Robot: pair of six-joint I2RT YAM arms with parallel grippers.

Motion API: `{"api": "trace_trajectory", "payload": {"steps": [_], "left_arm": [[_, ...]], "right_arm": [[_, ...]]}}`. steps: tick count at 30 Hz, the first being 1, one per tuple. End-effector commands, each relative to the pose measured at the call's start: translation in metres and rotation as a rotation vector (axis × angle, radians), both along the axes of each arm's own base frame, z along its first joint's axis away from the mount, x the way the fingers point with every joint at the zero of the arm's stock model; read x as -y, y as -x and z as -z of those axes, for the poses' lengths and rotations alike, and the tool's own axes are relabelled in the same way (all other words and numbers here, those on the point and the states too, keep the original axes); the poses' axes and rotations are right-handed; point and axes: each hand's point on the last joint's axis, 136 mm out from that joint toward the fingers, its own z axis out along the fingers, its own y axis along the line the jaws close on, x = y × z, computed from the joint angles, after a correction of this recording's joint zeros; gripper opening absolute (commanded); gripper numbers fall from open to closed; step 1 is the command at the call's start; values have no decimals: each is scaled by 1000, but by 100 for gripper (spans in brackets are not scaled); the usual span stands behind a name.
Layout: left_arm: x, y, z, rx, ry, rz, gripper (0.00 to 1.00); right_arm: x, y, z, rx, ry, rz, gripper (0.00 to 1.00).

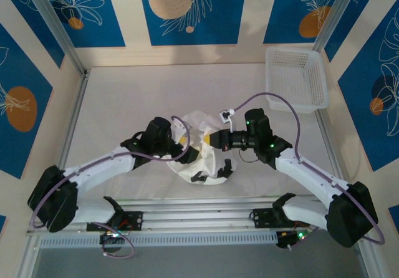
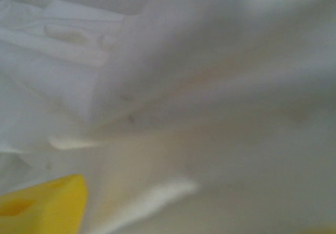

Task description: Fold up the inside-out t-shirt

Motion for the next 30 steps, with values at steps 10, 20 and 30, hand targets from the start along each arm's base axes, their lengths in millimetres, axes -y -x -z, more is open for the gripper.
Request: {"api": "trace_trajectory", "payload": {"steps": [10, 20, 30], "left_arm": [[27, 8, -148, -368, 576, 88, 0], [19, 9, -114, -451, 510, 8, 0], [17, 11, -127, -413, 486, 38, 0]], "right_arm": [[95, -74, 114, -303, 477, 408, 15], [87, -44, 24, 75, 319, 504, 41], [26, -33, 28, 638, 439, 247, 49]]}}
